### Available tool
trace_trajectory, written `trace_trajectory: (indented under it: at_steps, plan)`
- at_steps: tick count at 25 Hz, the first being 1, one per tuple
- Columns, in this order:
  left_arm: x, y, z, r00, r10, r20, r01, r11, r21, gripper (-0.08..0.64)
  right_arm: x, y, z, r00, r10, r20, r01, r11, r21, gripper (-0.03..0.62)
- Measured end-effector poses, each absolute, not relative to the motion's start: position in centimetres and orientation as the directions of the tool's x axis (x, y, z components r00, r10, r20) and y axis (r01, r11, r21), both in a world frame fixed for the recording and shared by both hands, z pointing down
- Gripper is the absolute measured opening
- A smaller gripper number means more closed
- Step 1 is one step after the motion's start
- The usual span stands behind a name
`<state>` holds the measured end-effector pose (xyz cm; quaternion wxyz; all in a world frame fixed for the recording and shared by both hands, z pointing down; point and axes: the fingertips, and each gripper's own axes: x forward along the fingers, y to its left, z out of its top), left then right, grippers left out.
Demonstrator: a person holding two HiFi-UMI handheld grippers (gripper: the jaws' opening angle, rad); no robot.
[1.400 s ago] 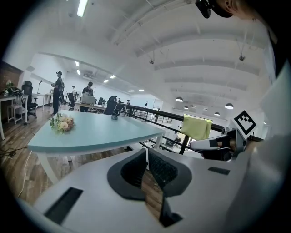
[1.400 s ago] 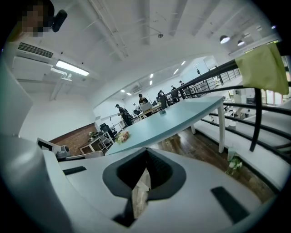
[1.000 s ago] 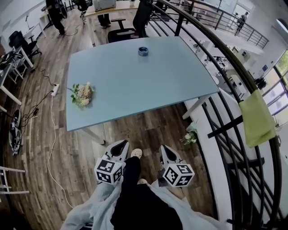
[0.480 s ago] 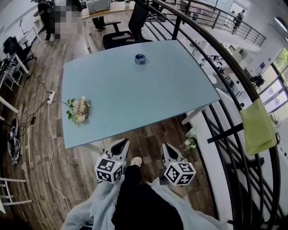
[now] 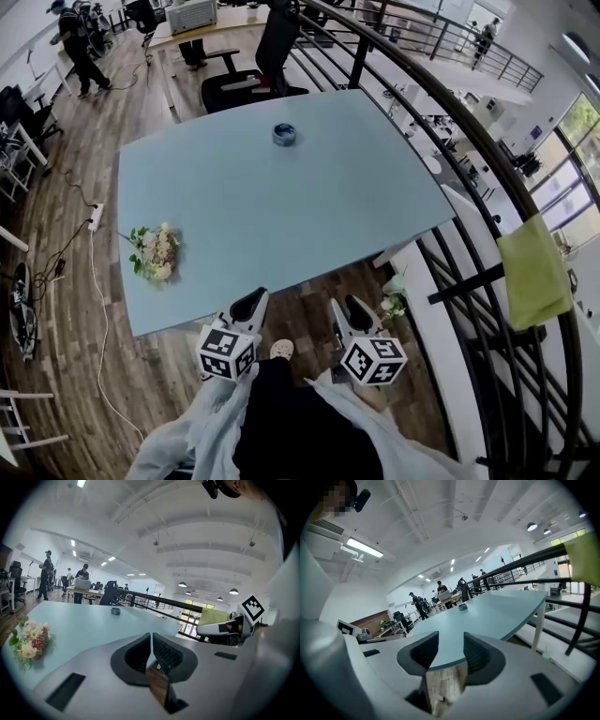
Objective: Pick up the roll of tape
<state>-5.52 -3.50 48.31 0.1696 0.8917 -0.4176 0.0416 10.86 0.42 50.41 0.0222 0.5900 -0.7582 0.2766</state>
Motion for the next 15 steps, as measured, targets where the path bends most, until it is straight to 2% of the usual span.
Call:
trace_trajectory:
  at_steps: [7, 15]
  plan:
    - [-5.7, -6.7, 48.0, 0.669, -0.715, 0.203, -0.741, -0.618, 0.263, 0.029, 10.6, -2.4, 50.0, -0.285, -0.898, 0.337, -0.907, 0.138, -0.398, 0.244]
    - [-5.9, -7.6, 48.9, 0.685, -0.695, 0.217, -0.726, -0.633, 0.268, 0.029, 11.0, -3.0, 50.3, -0.26, -0.904, 0.339, -0.906, 0.108, -0.409, 0.247]
